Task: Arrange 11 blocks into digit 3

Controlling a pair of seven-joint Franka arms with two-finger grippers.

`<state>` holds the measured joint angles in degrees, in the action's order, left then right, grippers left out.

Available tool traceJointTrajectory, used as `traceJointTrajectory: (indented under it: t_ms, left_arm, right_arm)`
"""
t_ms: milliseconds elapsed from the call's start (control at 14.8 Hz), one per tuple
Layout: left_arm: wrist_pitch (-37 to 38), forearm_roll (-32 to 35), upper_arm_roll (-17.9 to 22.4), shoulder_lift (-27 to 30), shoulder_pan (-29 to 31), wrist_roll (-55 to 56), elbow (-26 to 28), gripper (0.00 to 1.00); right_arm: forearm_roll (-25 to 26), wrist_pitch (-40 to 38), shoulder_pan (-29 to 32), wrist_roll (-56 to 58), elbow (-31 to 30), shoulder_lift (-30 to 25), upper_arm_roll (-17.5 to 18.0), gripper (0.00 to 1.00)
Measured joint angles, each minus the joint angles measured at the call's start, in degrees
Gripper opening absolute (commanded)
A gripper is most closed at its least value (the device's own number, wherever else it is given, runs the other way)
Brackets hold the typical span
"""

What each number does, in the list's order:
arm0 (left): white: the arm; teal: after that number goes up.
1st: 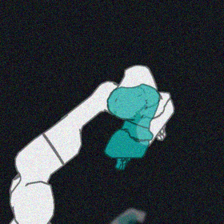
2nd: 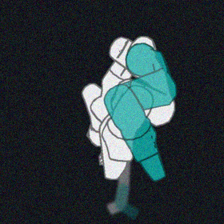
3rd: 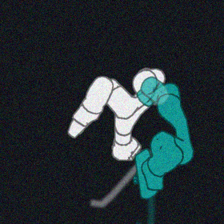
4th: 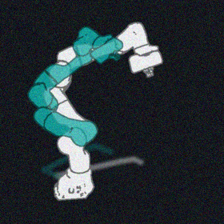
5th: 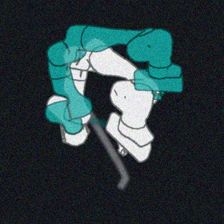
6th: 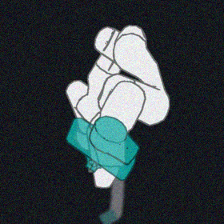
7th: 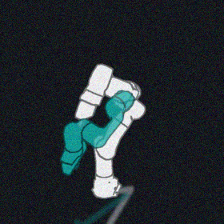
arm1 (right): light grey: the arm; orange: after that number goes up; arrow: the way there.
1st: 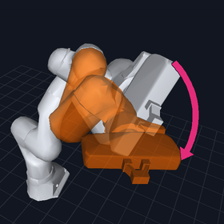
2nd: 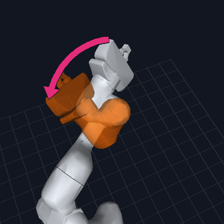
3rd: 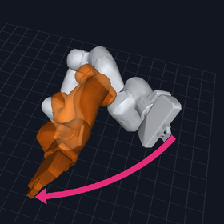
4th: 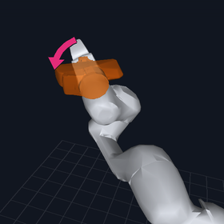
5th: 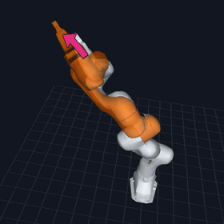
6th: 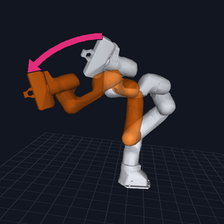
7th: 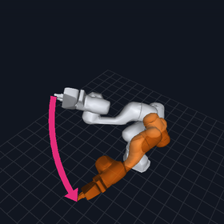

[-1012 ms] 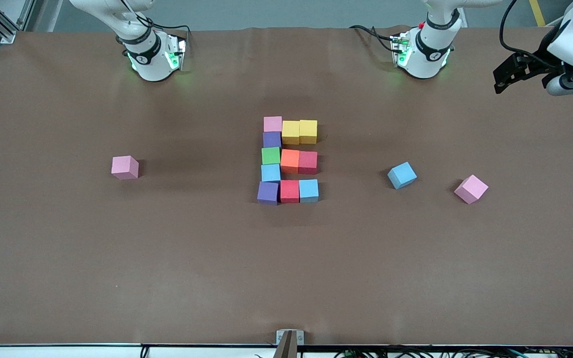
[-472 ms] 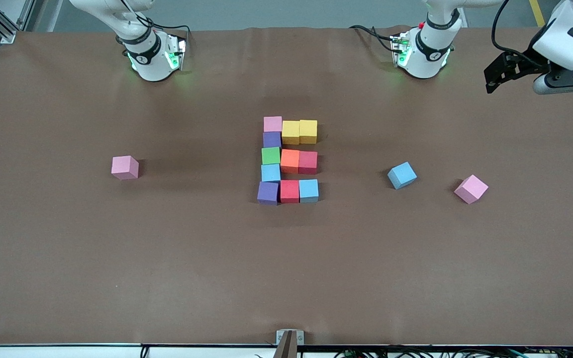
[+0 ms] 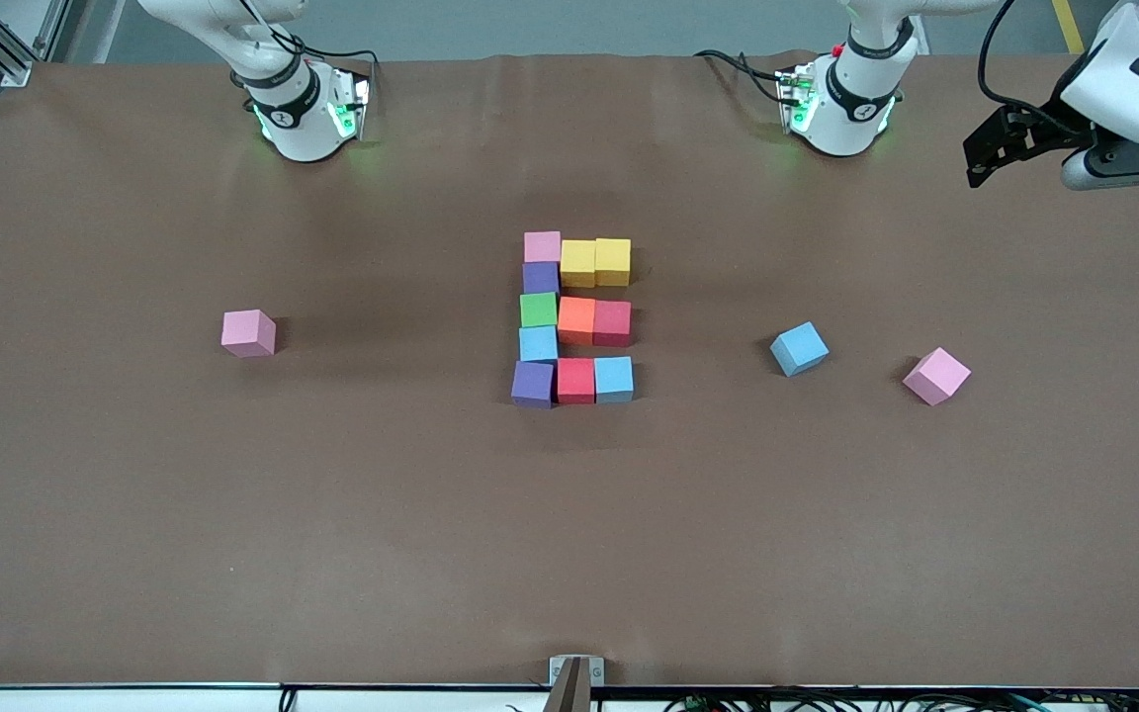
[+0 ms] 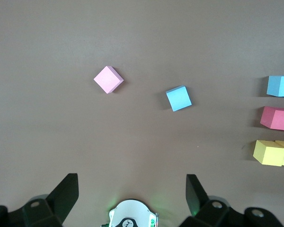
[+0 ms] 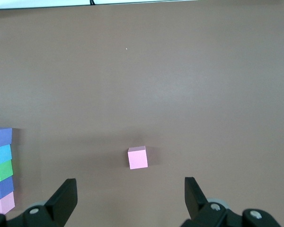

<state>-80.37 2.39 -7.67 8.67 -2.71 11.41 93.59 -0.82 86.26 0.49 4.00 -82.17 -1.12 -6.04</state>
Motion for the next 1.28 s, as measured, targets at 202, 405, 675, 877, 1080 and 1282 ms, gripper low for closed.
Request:
traceJointTrajectory:
  t_ms: [202, 405, 675, 877, 1080, 1282]
  left_arm:
    - [-0.08, 0.0, 0.06, 0.0, 0.05, 0.0, 0.03, 1.0]
    - [-0.13, 0.0, 0.07, 0.0, 0.06, -0.02, 0.03, 1.0]
    - [-0.13, 0.0, 0.35, 0.0, 0.3, -0.79, 0.03, 1.0]
    - [-0.13, 0.0, 0.37, 0.0, 0.42, -0.98, 0.04, 1.0]
    - [-0.13, 0.0, 0.26, 0.0, 0.42, -0.99, 0.04, 1.0]
    - [-0.13, 0.0, 0.17, 0.0, 0.42, -0.99, 0.04, 1.0]
  right_arm:
    - [0.0, 0.0, 0.0, 0.0, 0.0, 0.0, 0.0, 1.0]
    - [0.0, 0.0, 0.0, 0.0, 0.0, 0.0, 0.0, 1.0]
    - [0.0, 0.0, 0.0, 0.0, 0.0, 0.0, 0.0, 1.0]
    - [0.0, 0.0, 0.0, 0.0, 0.0, 0.0, 0.0, 1.0]
    - [0.0, 0.0, 0.0, 0.0, 0.0, 0.01, 0.0, 1.0]
    - [0.0, 0.0, -0.03, 0.02, 0.0, 0.01, 0.05, 1.0]
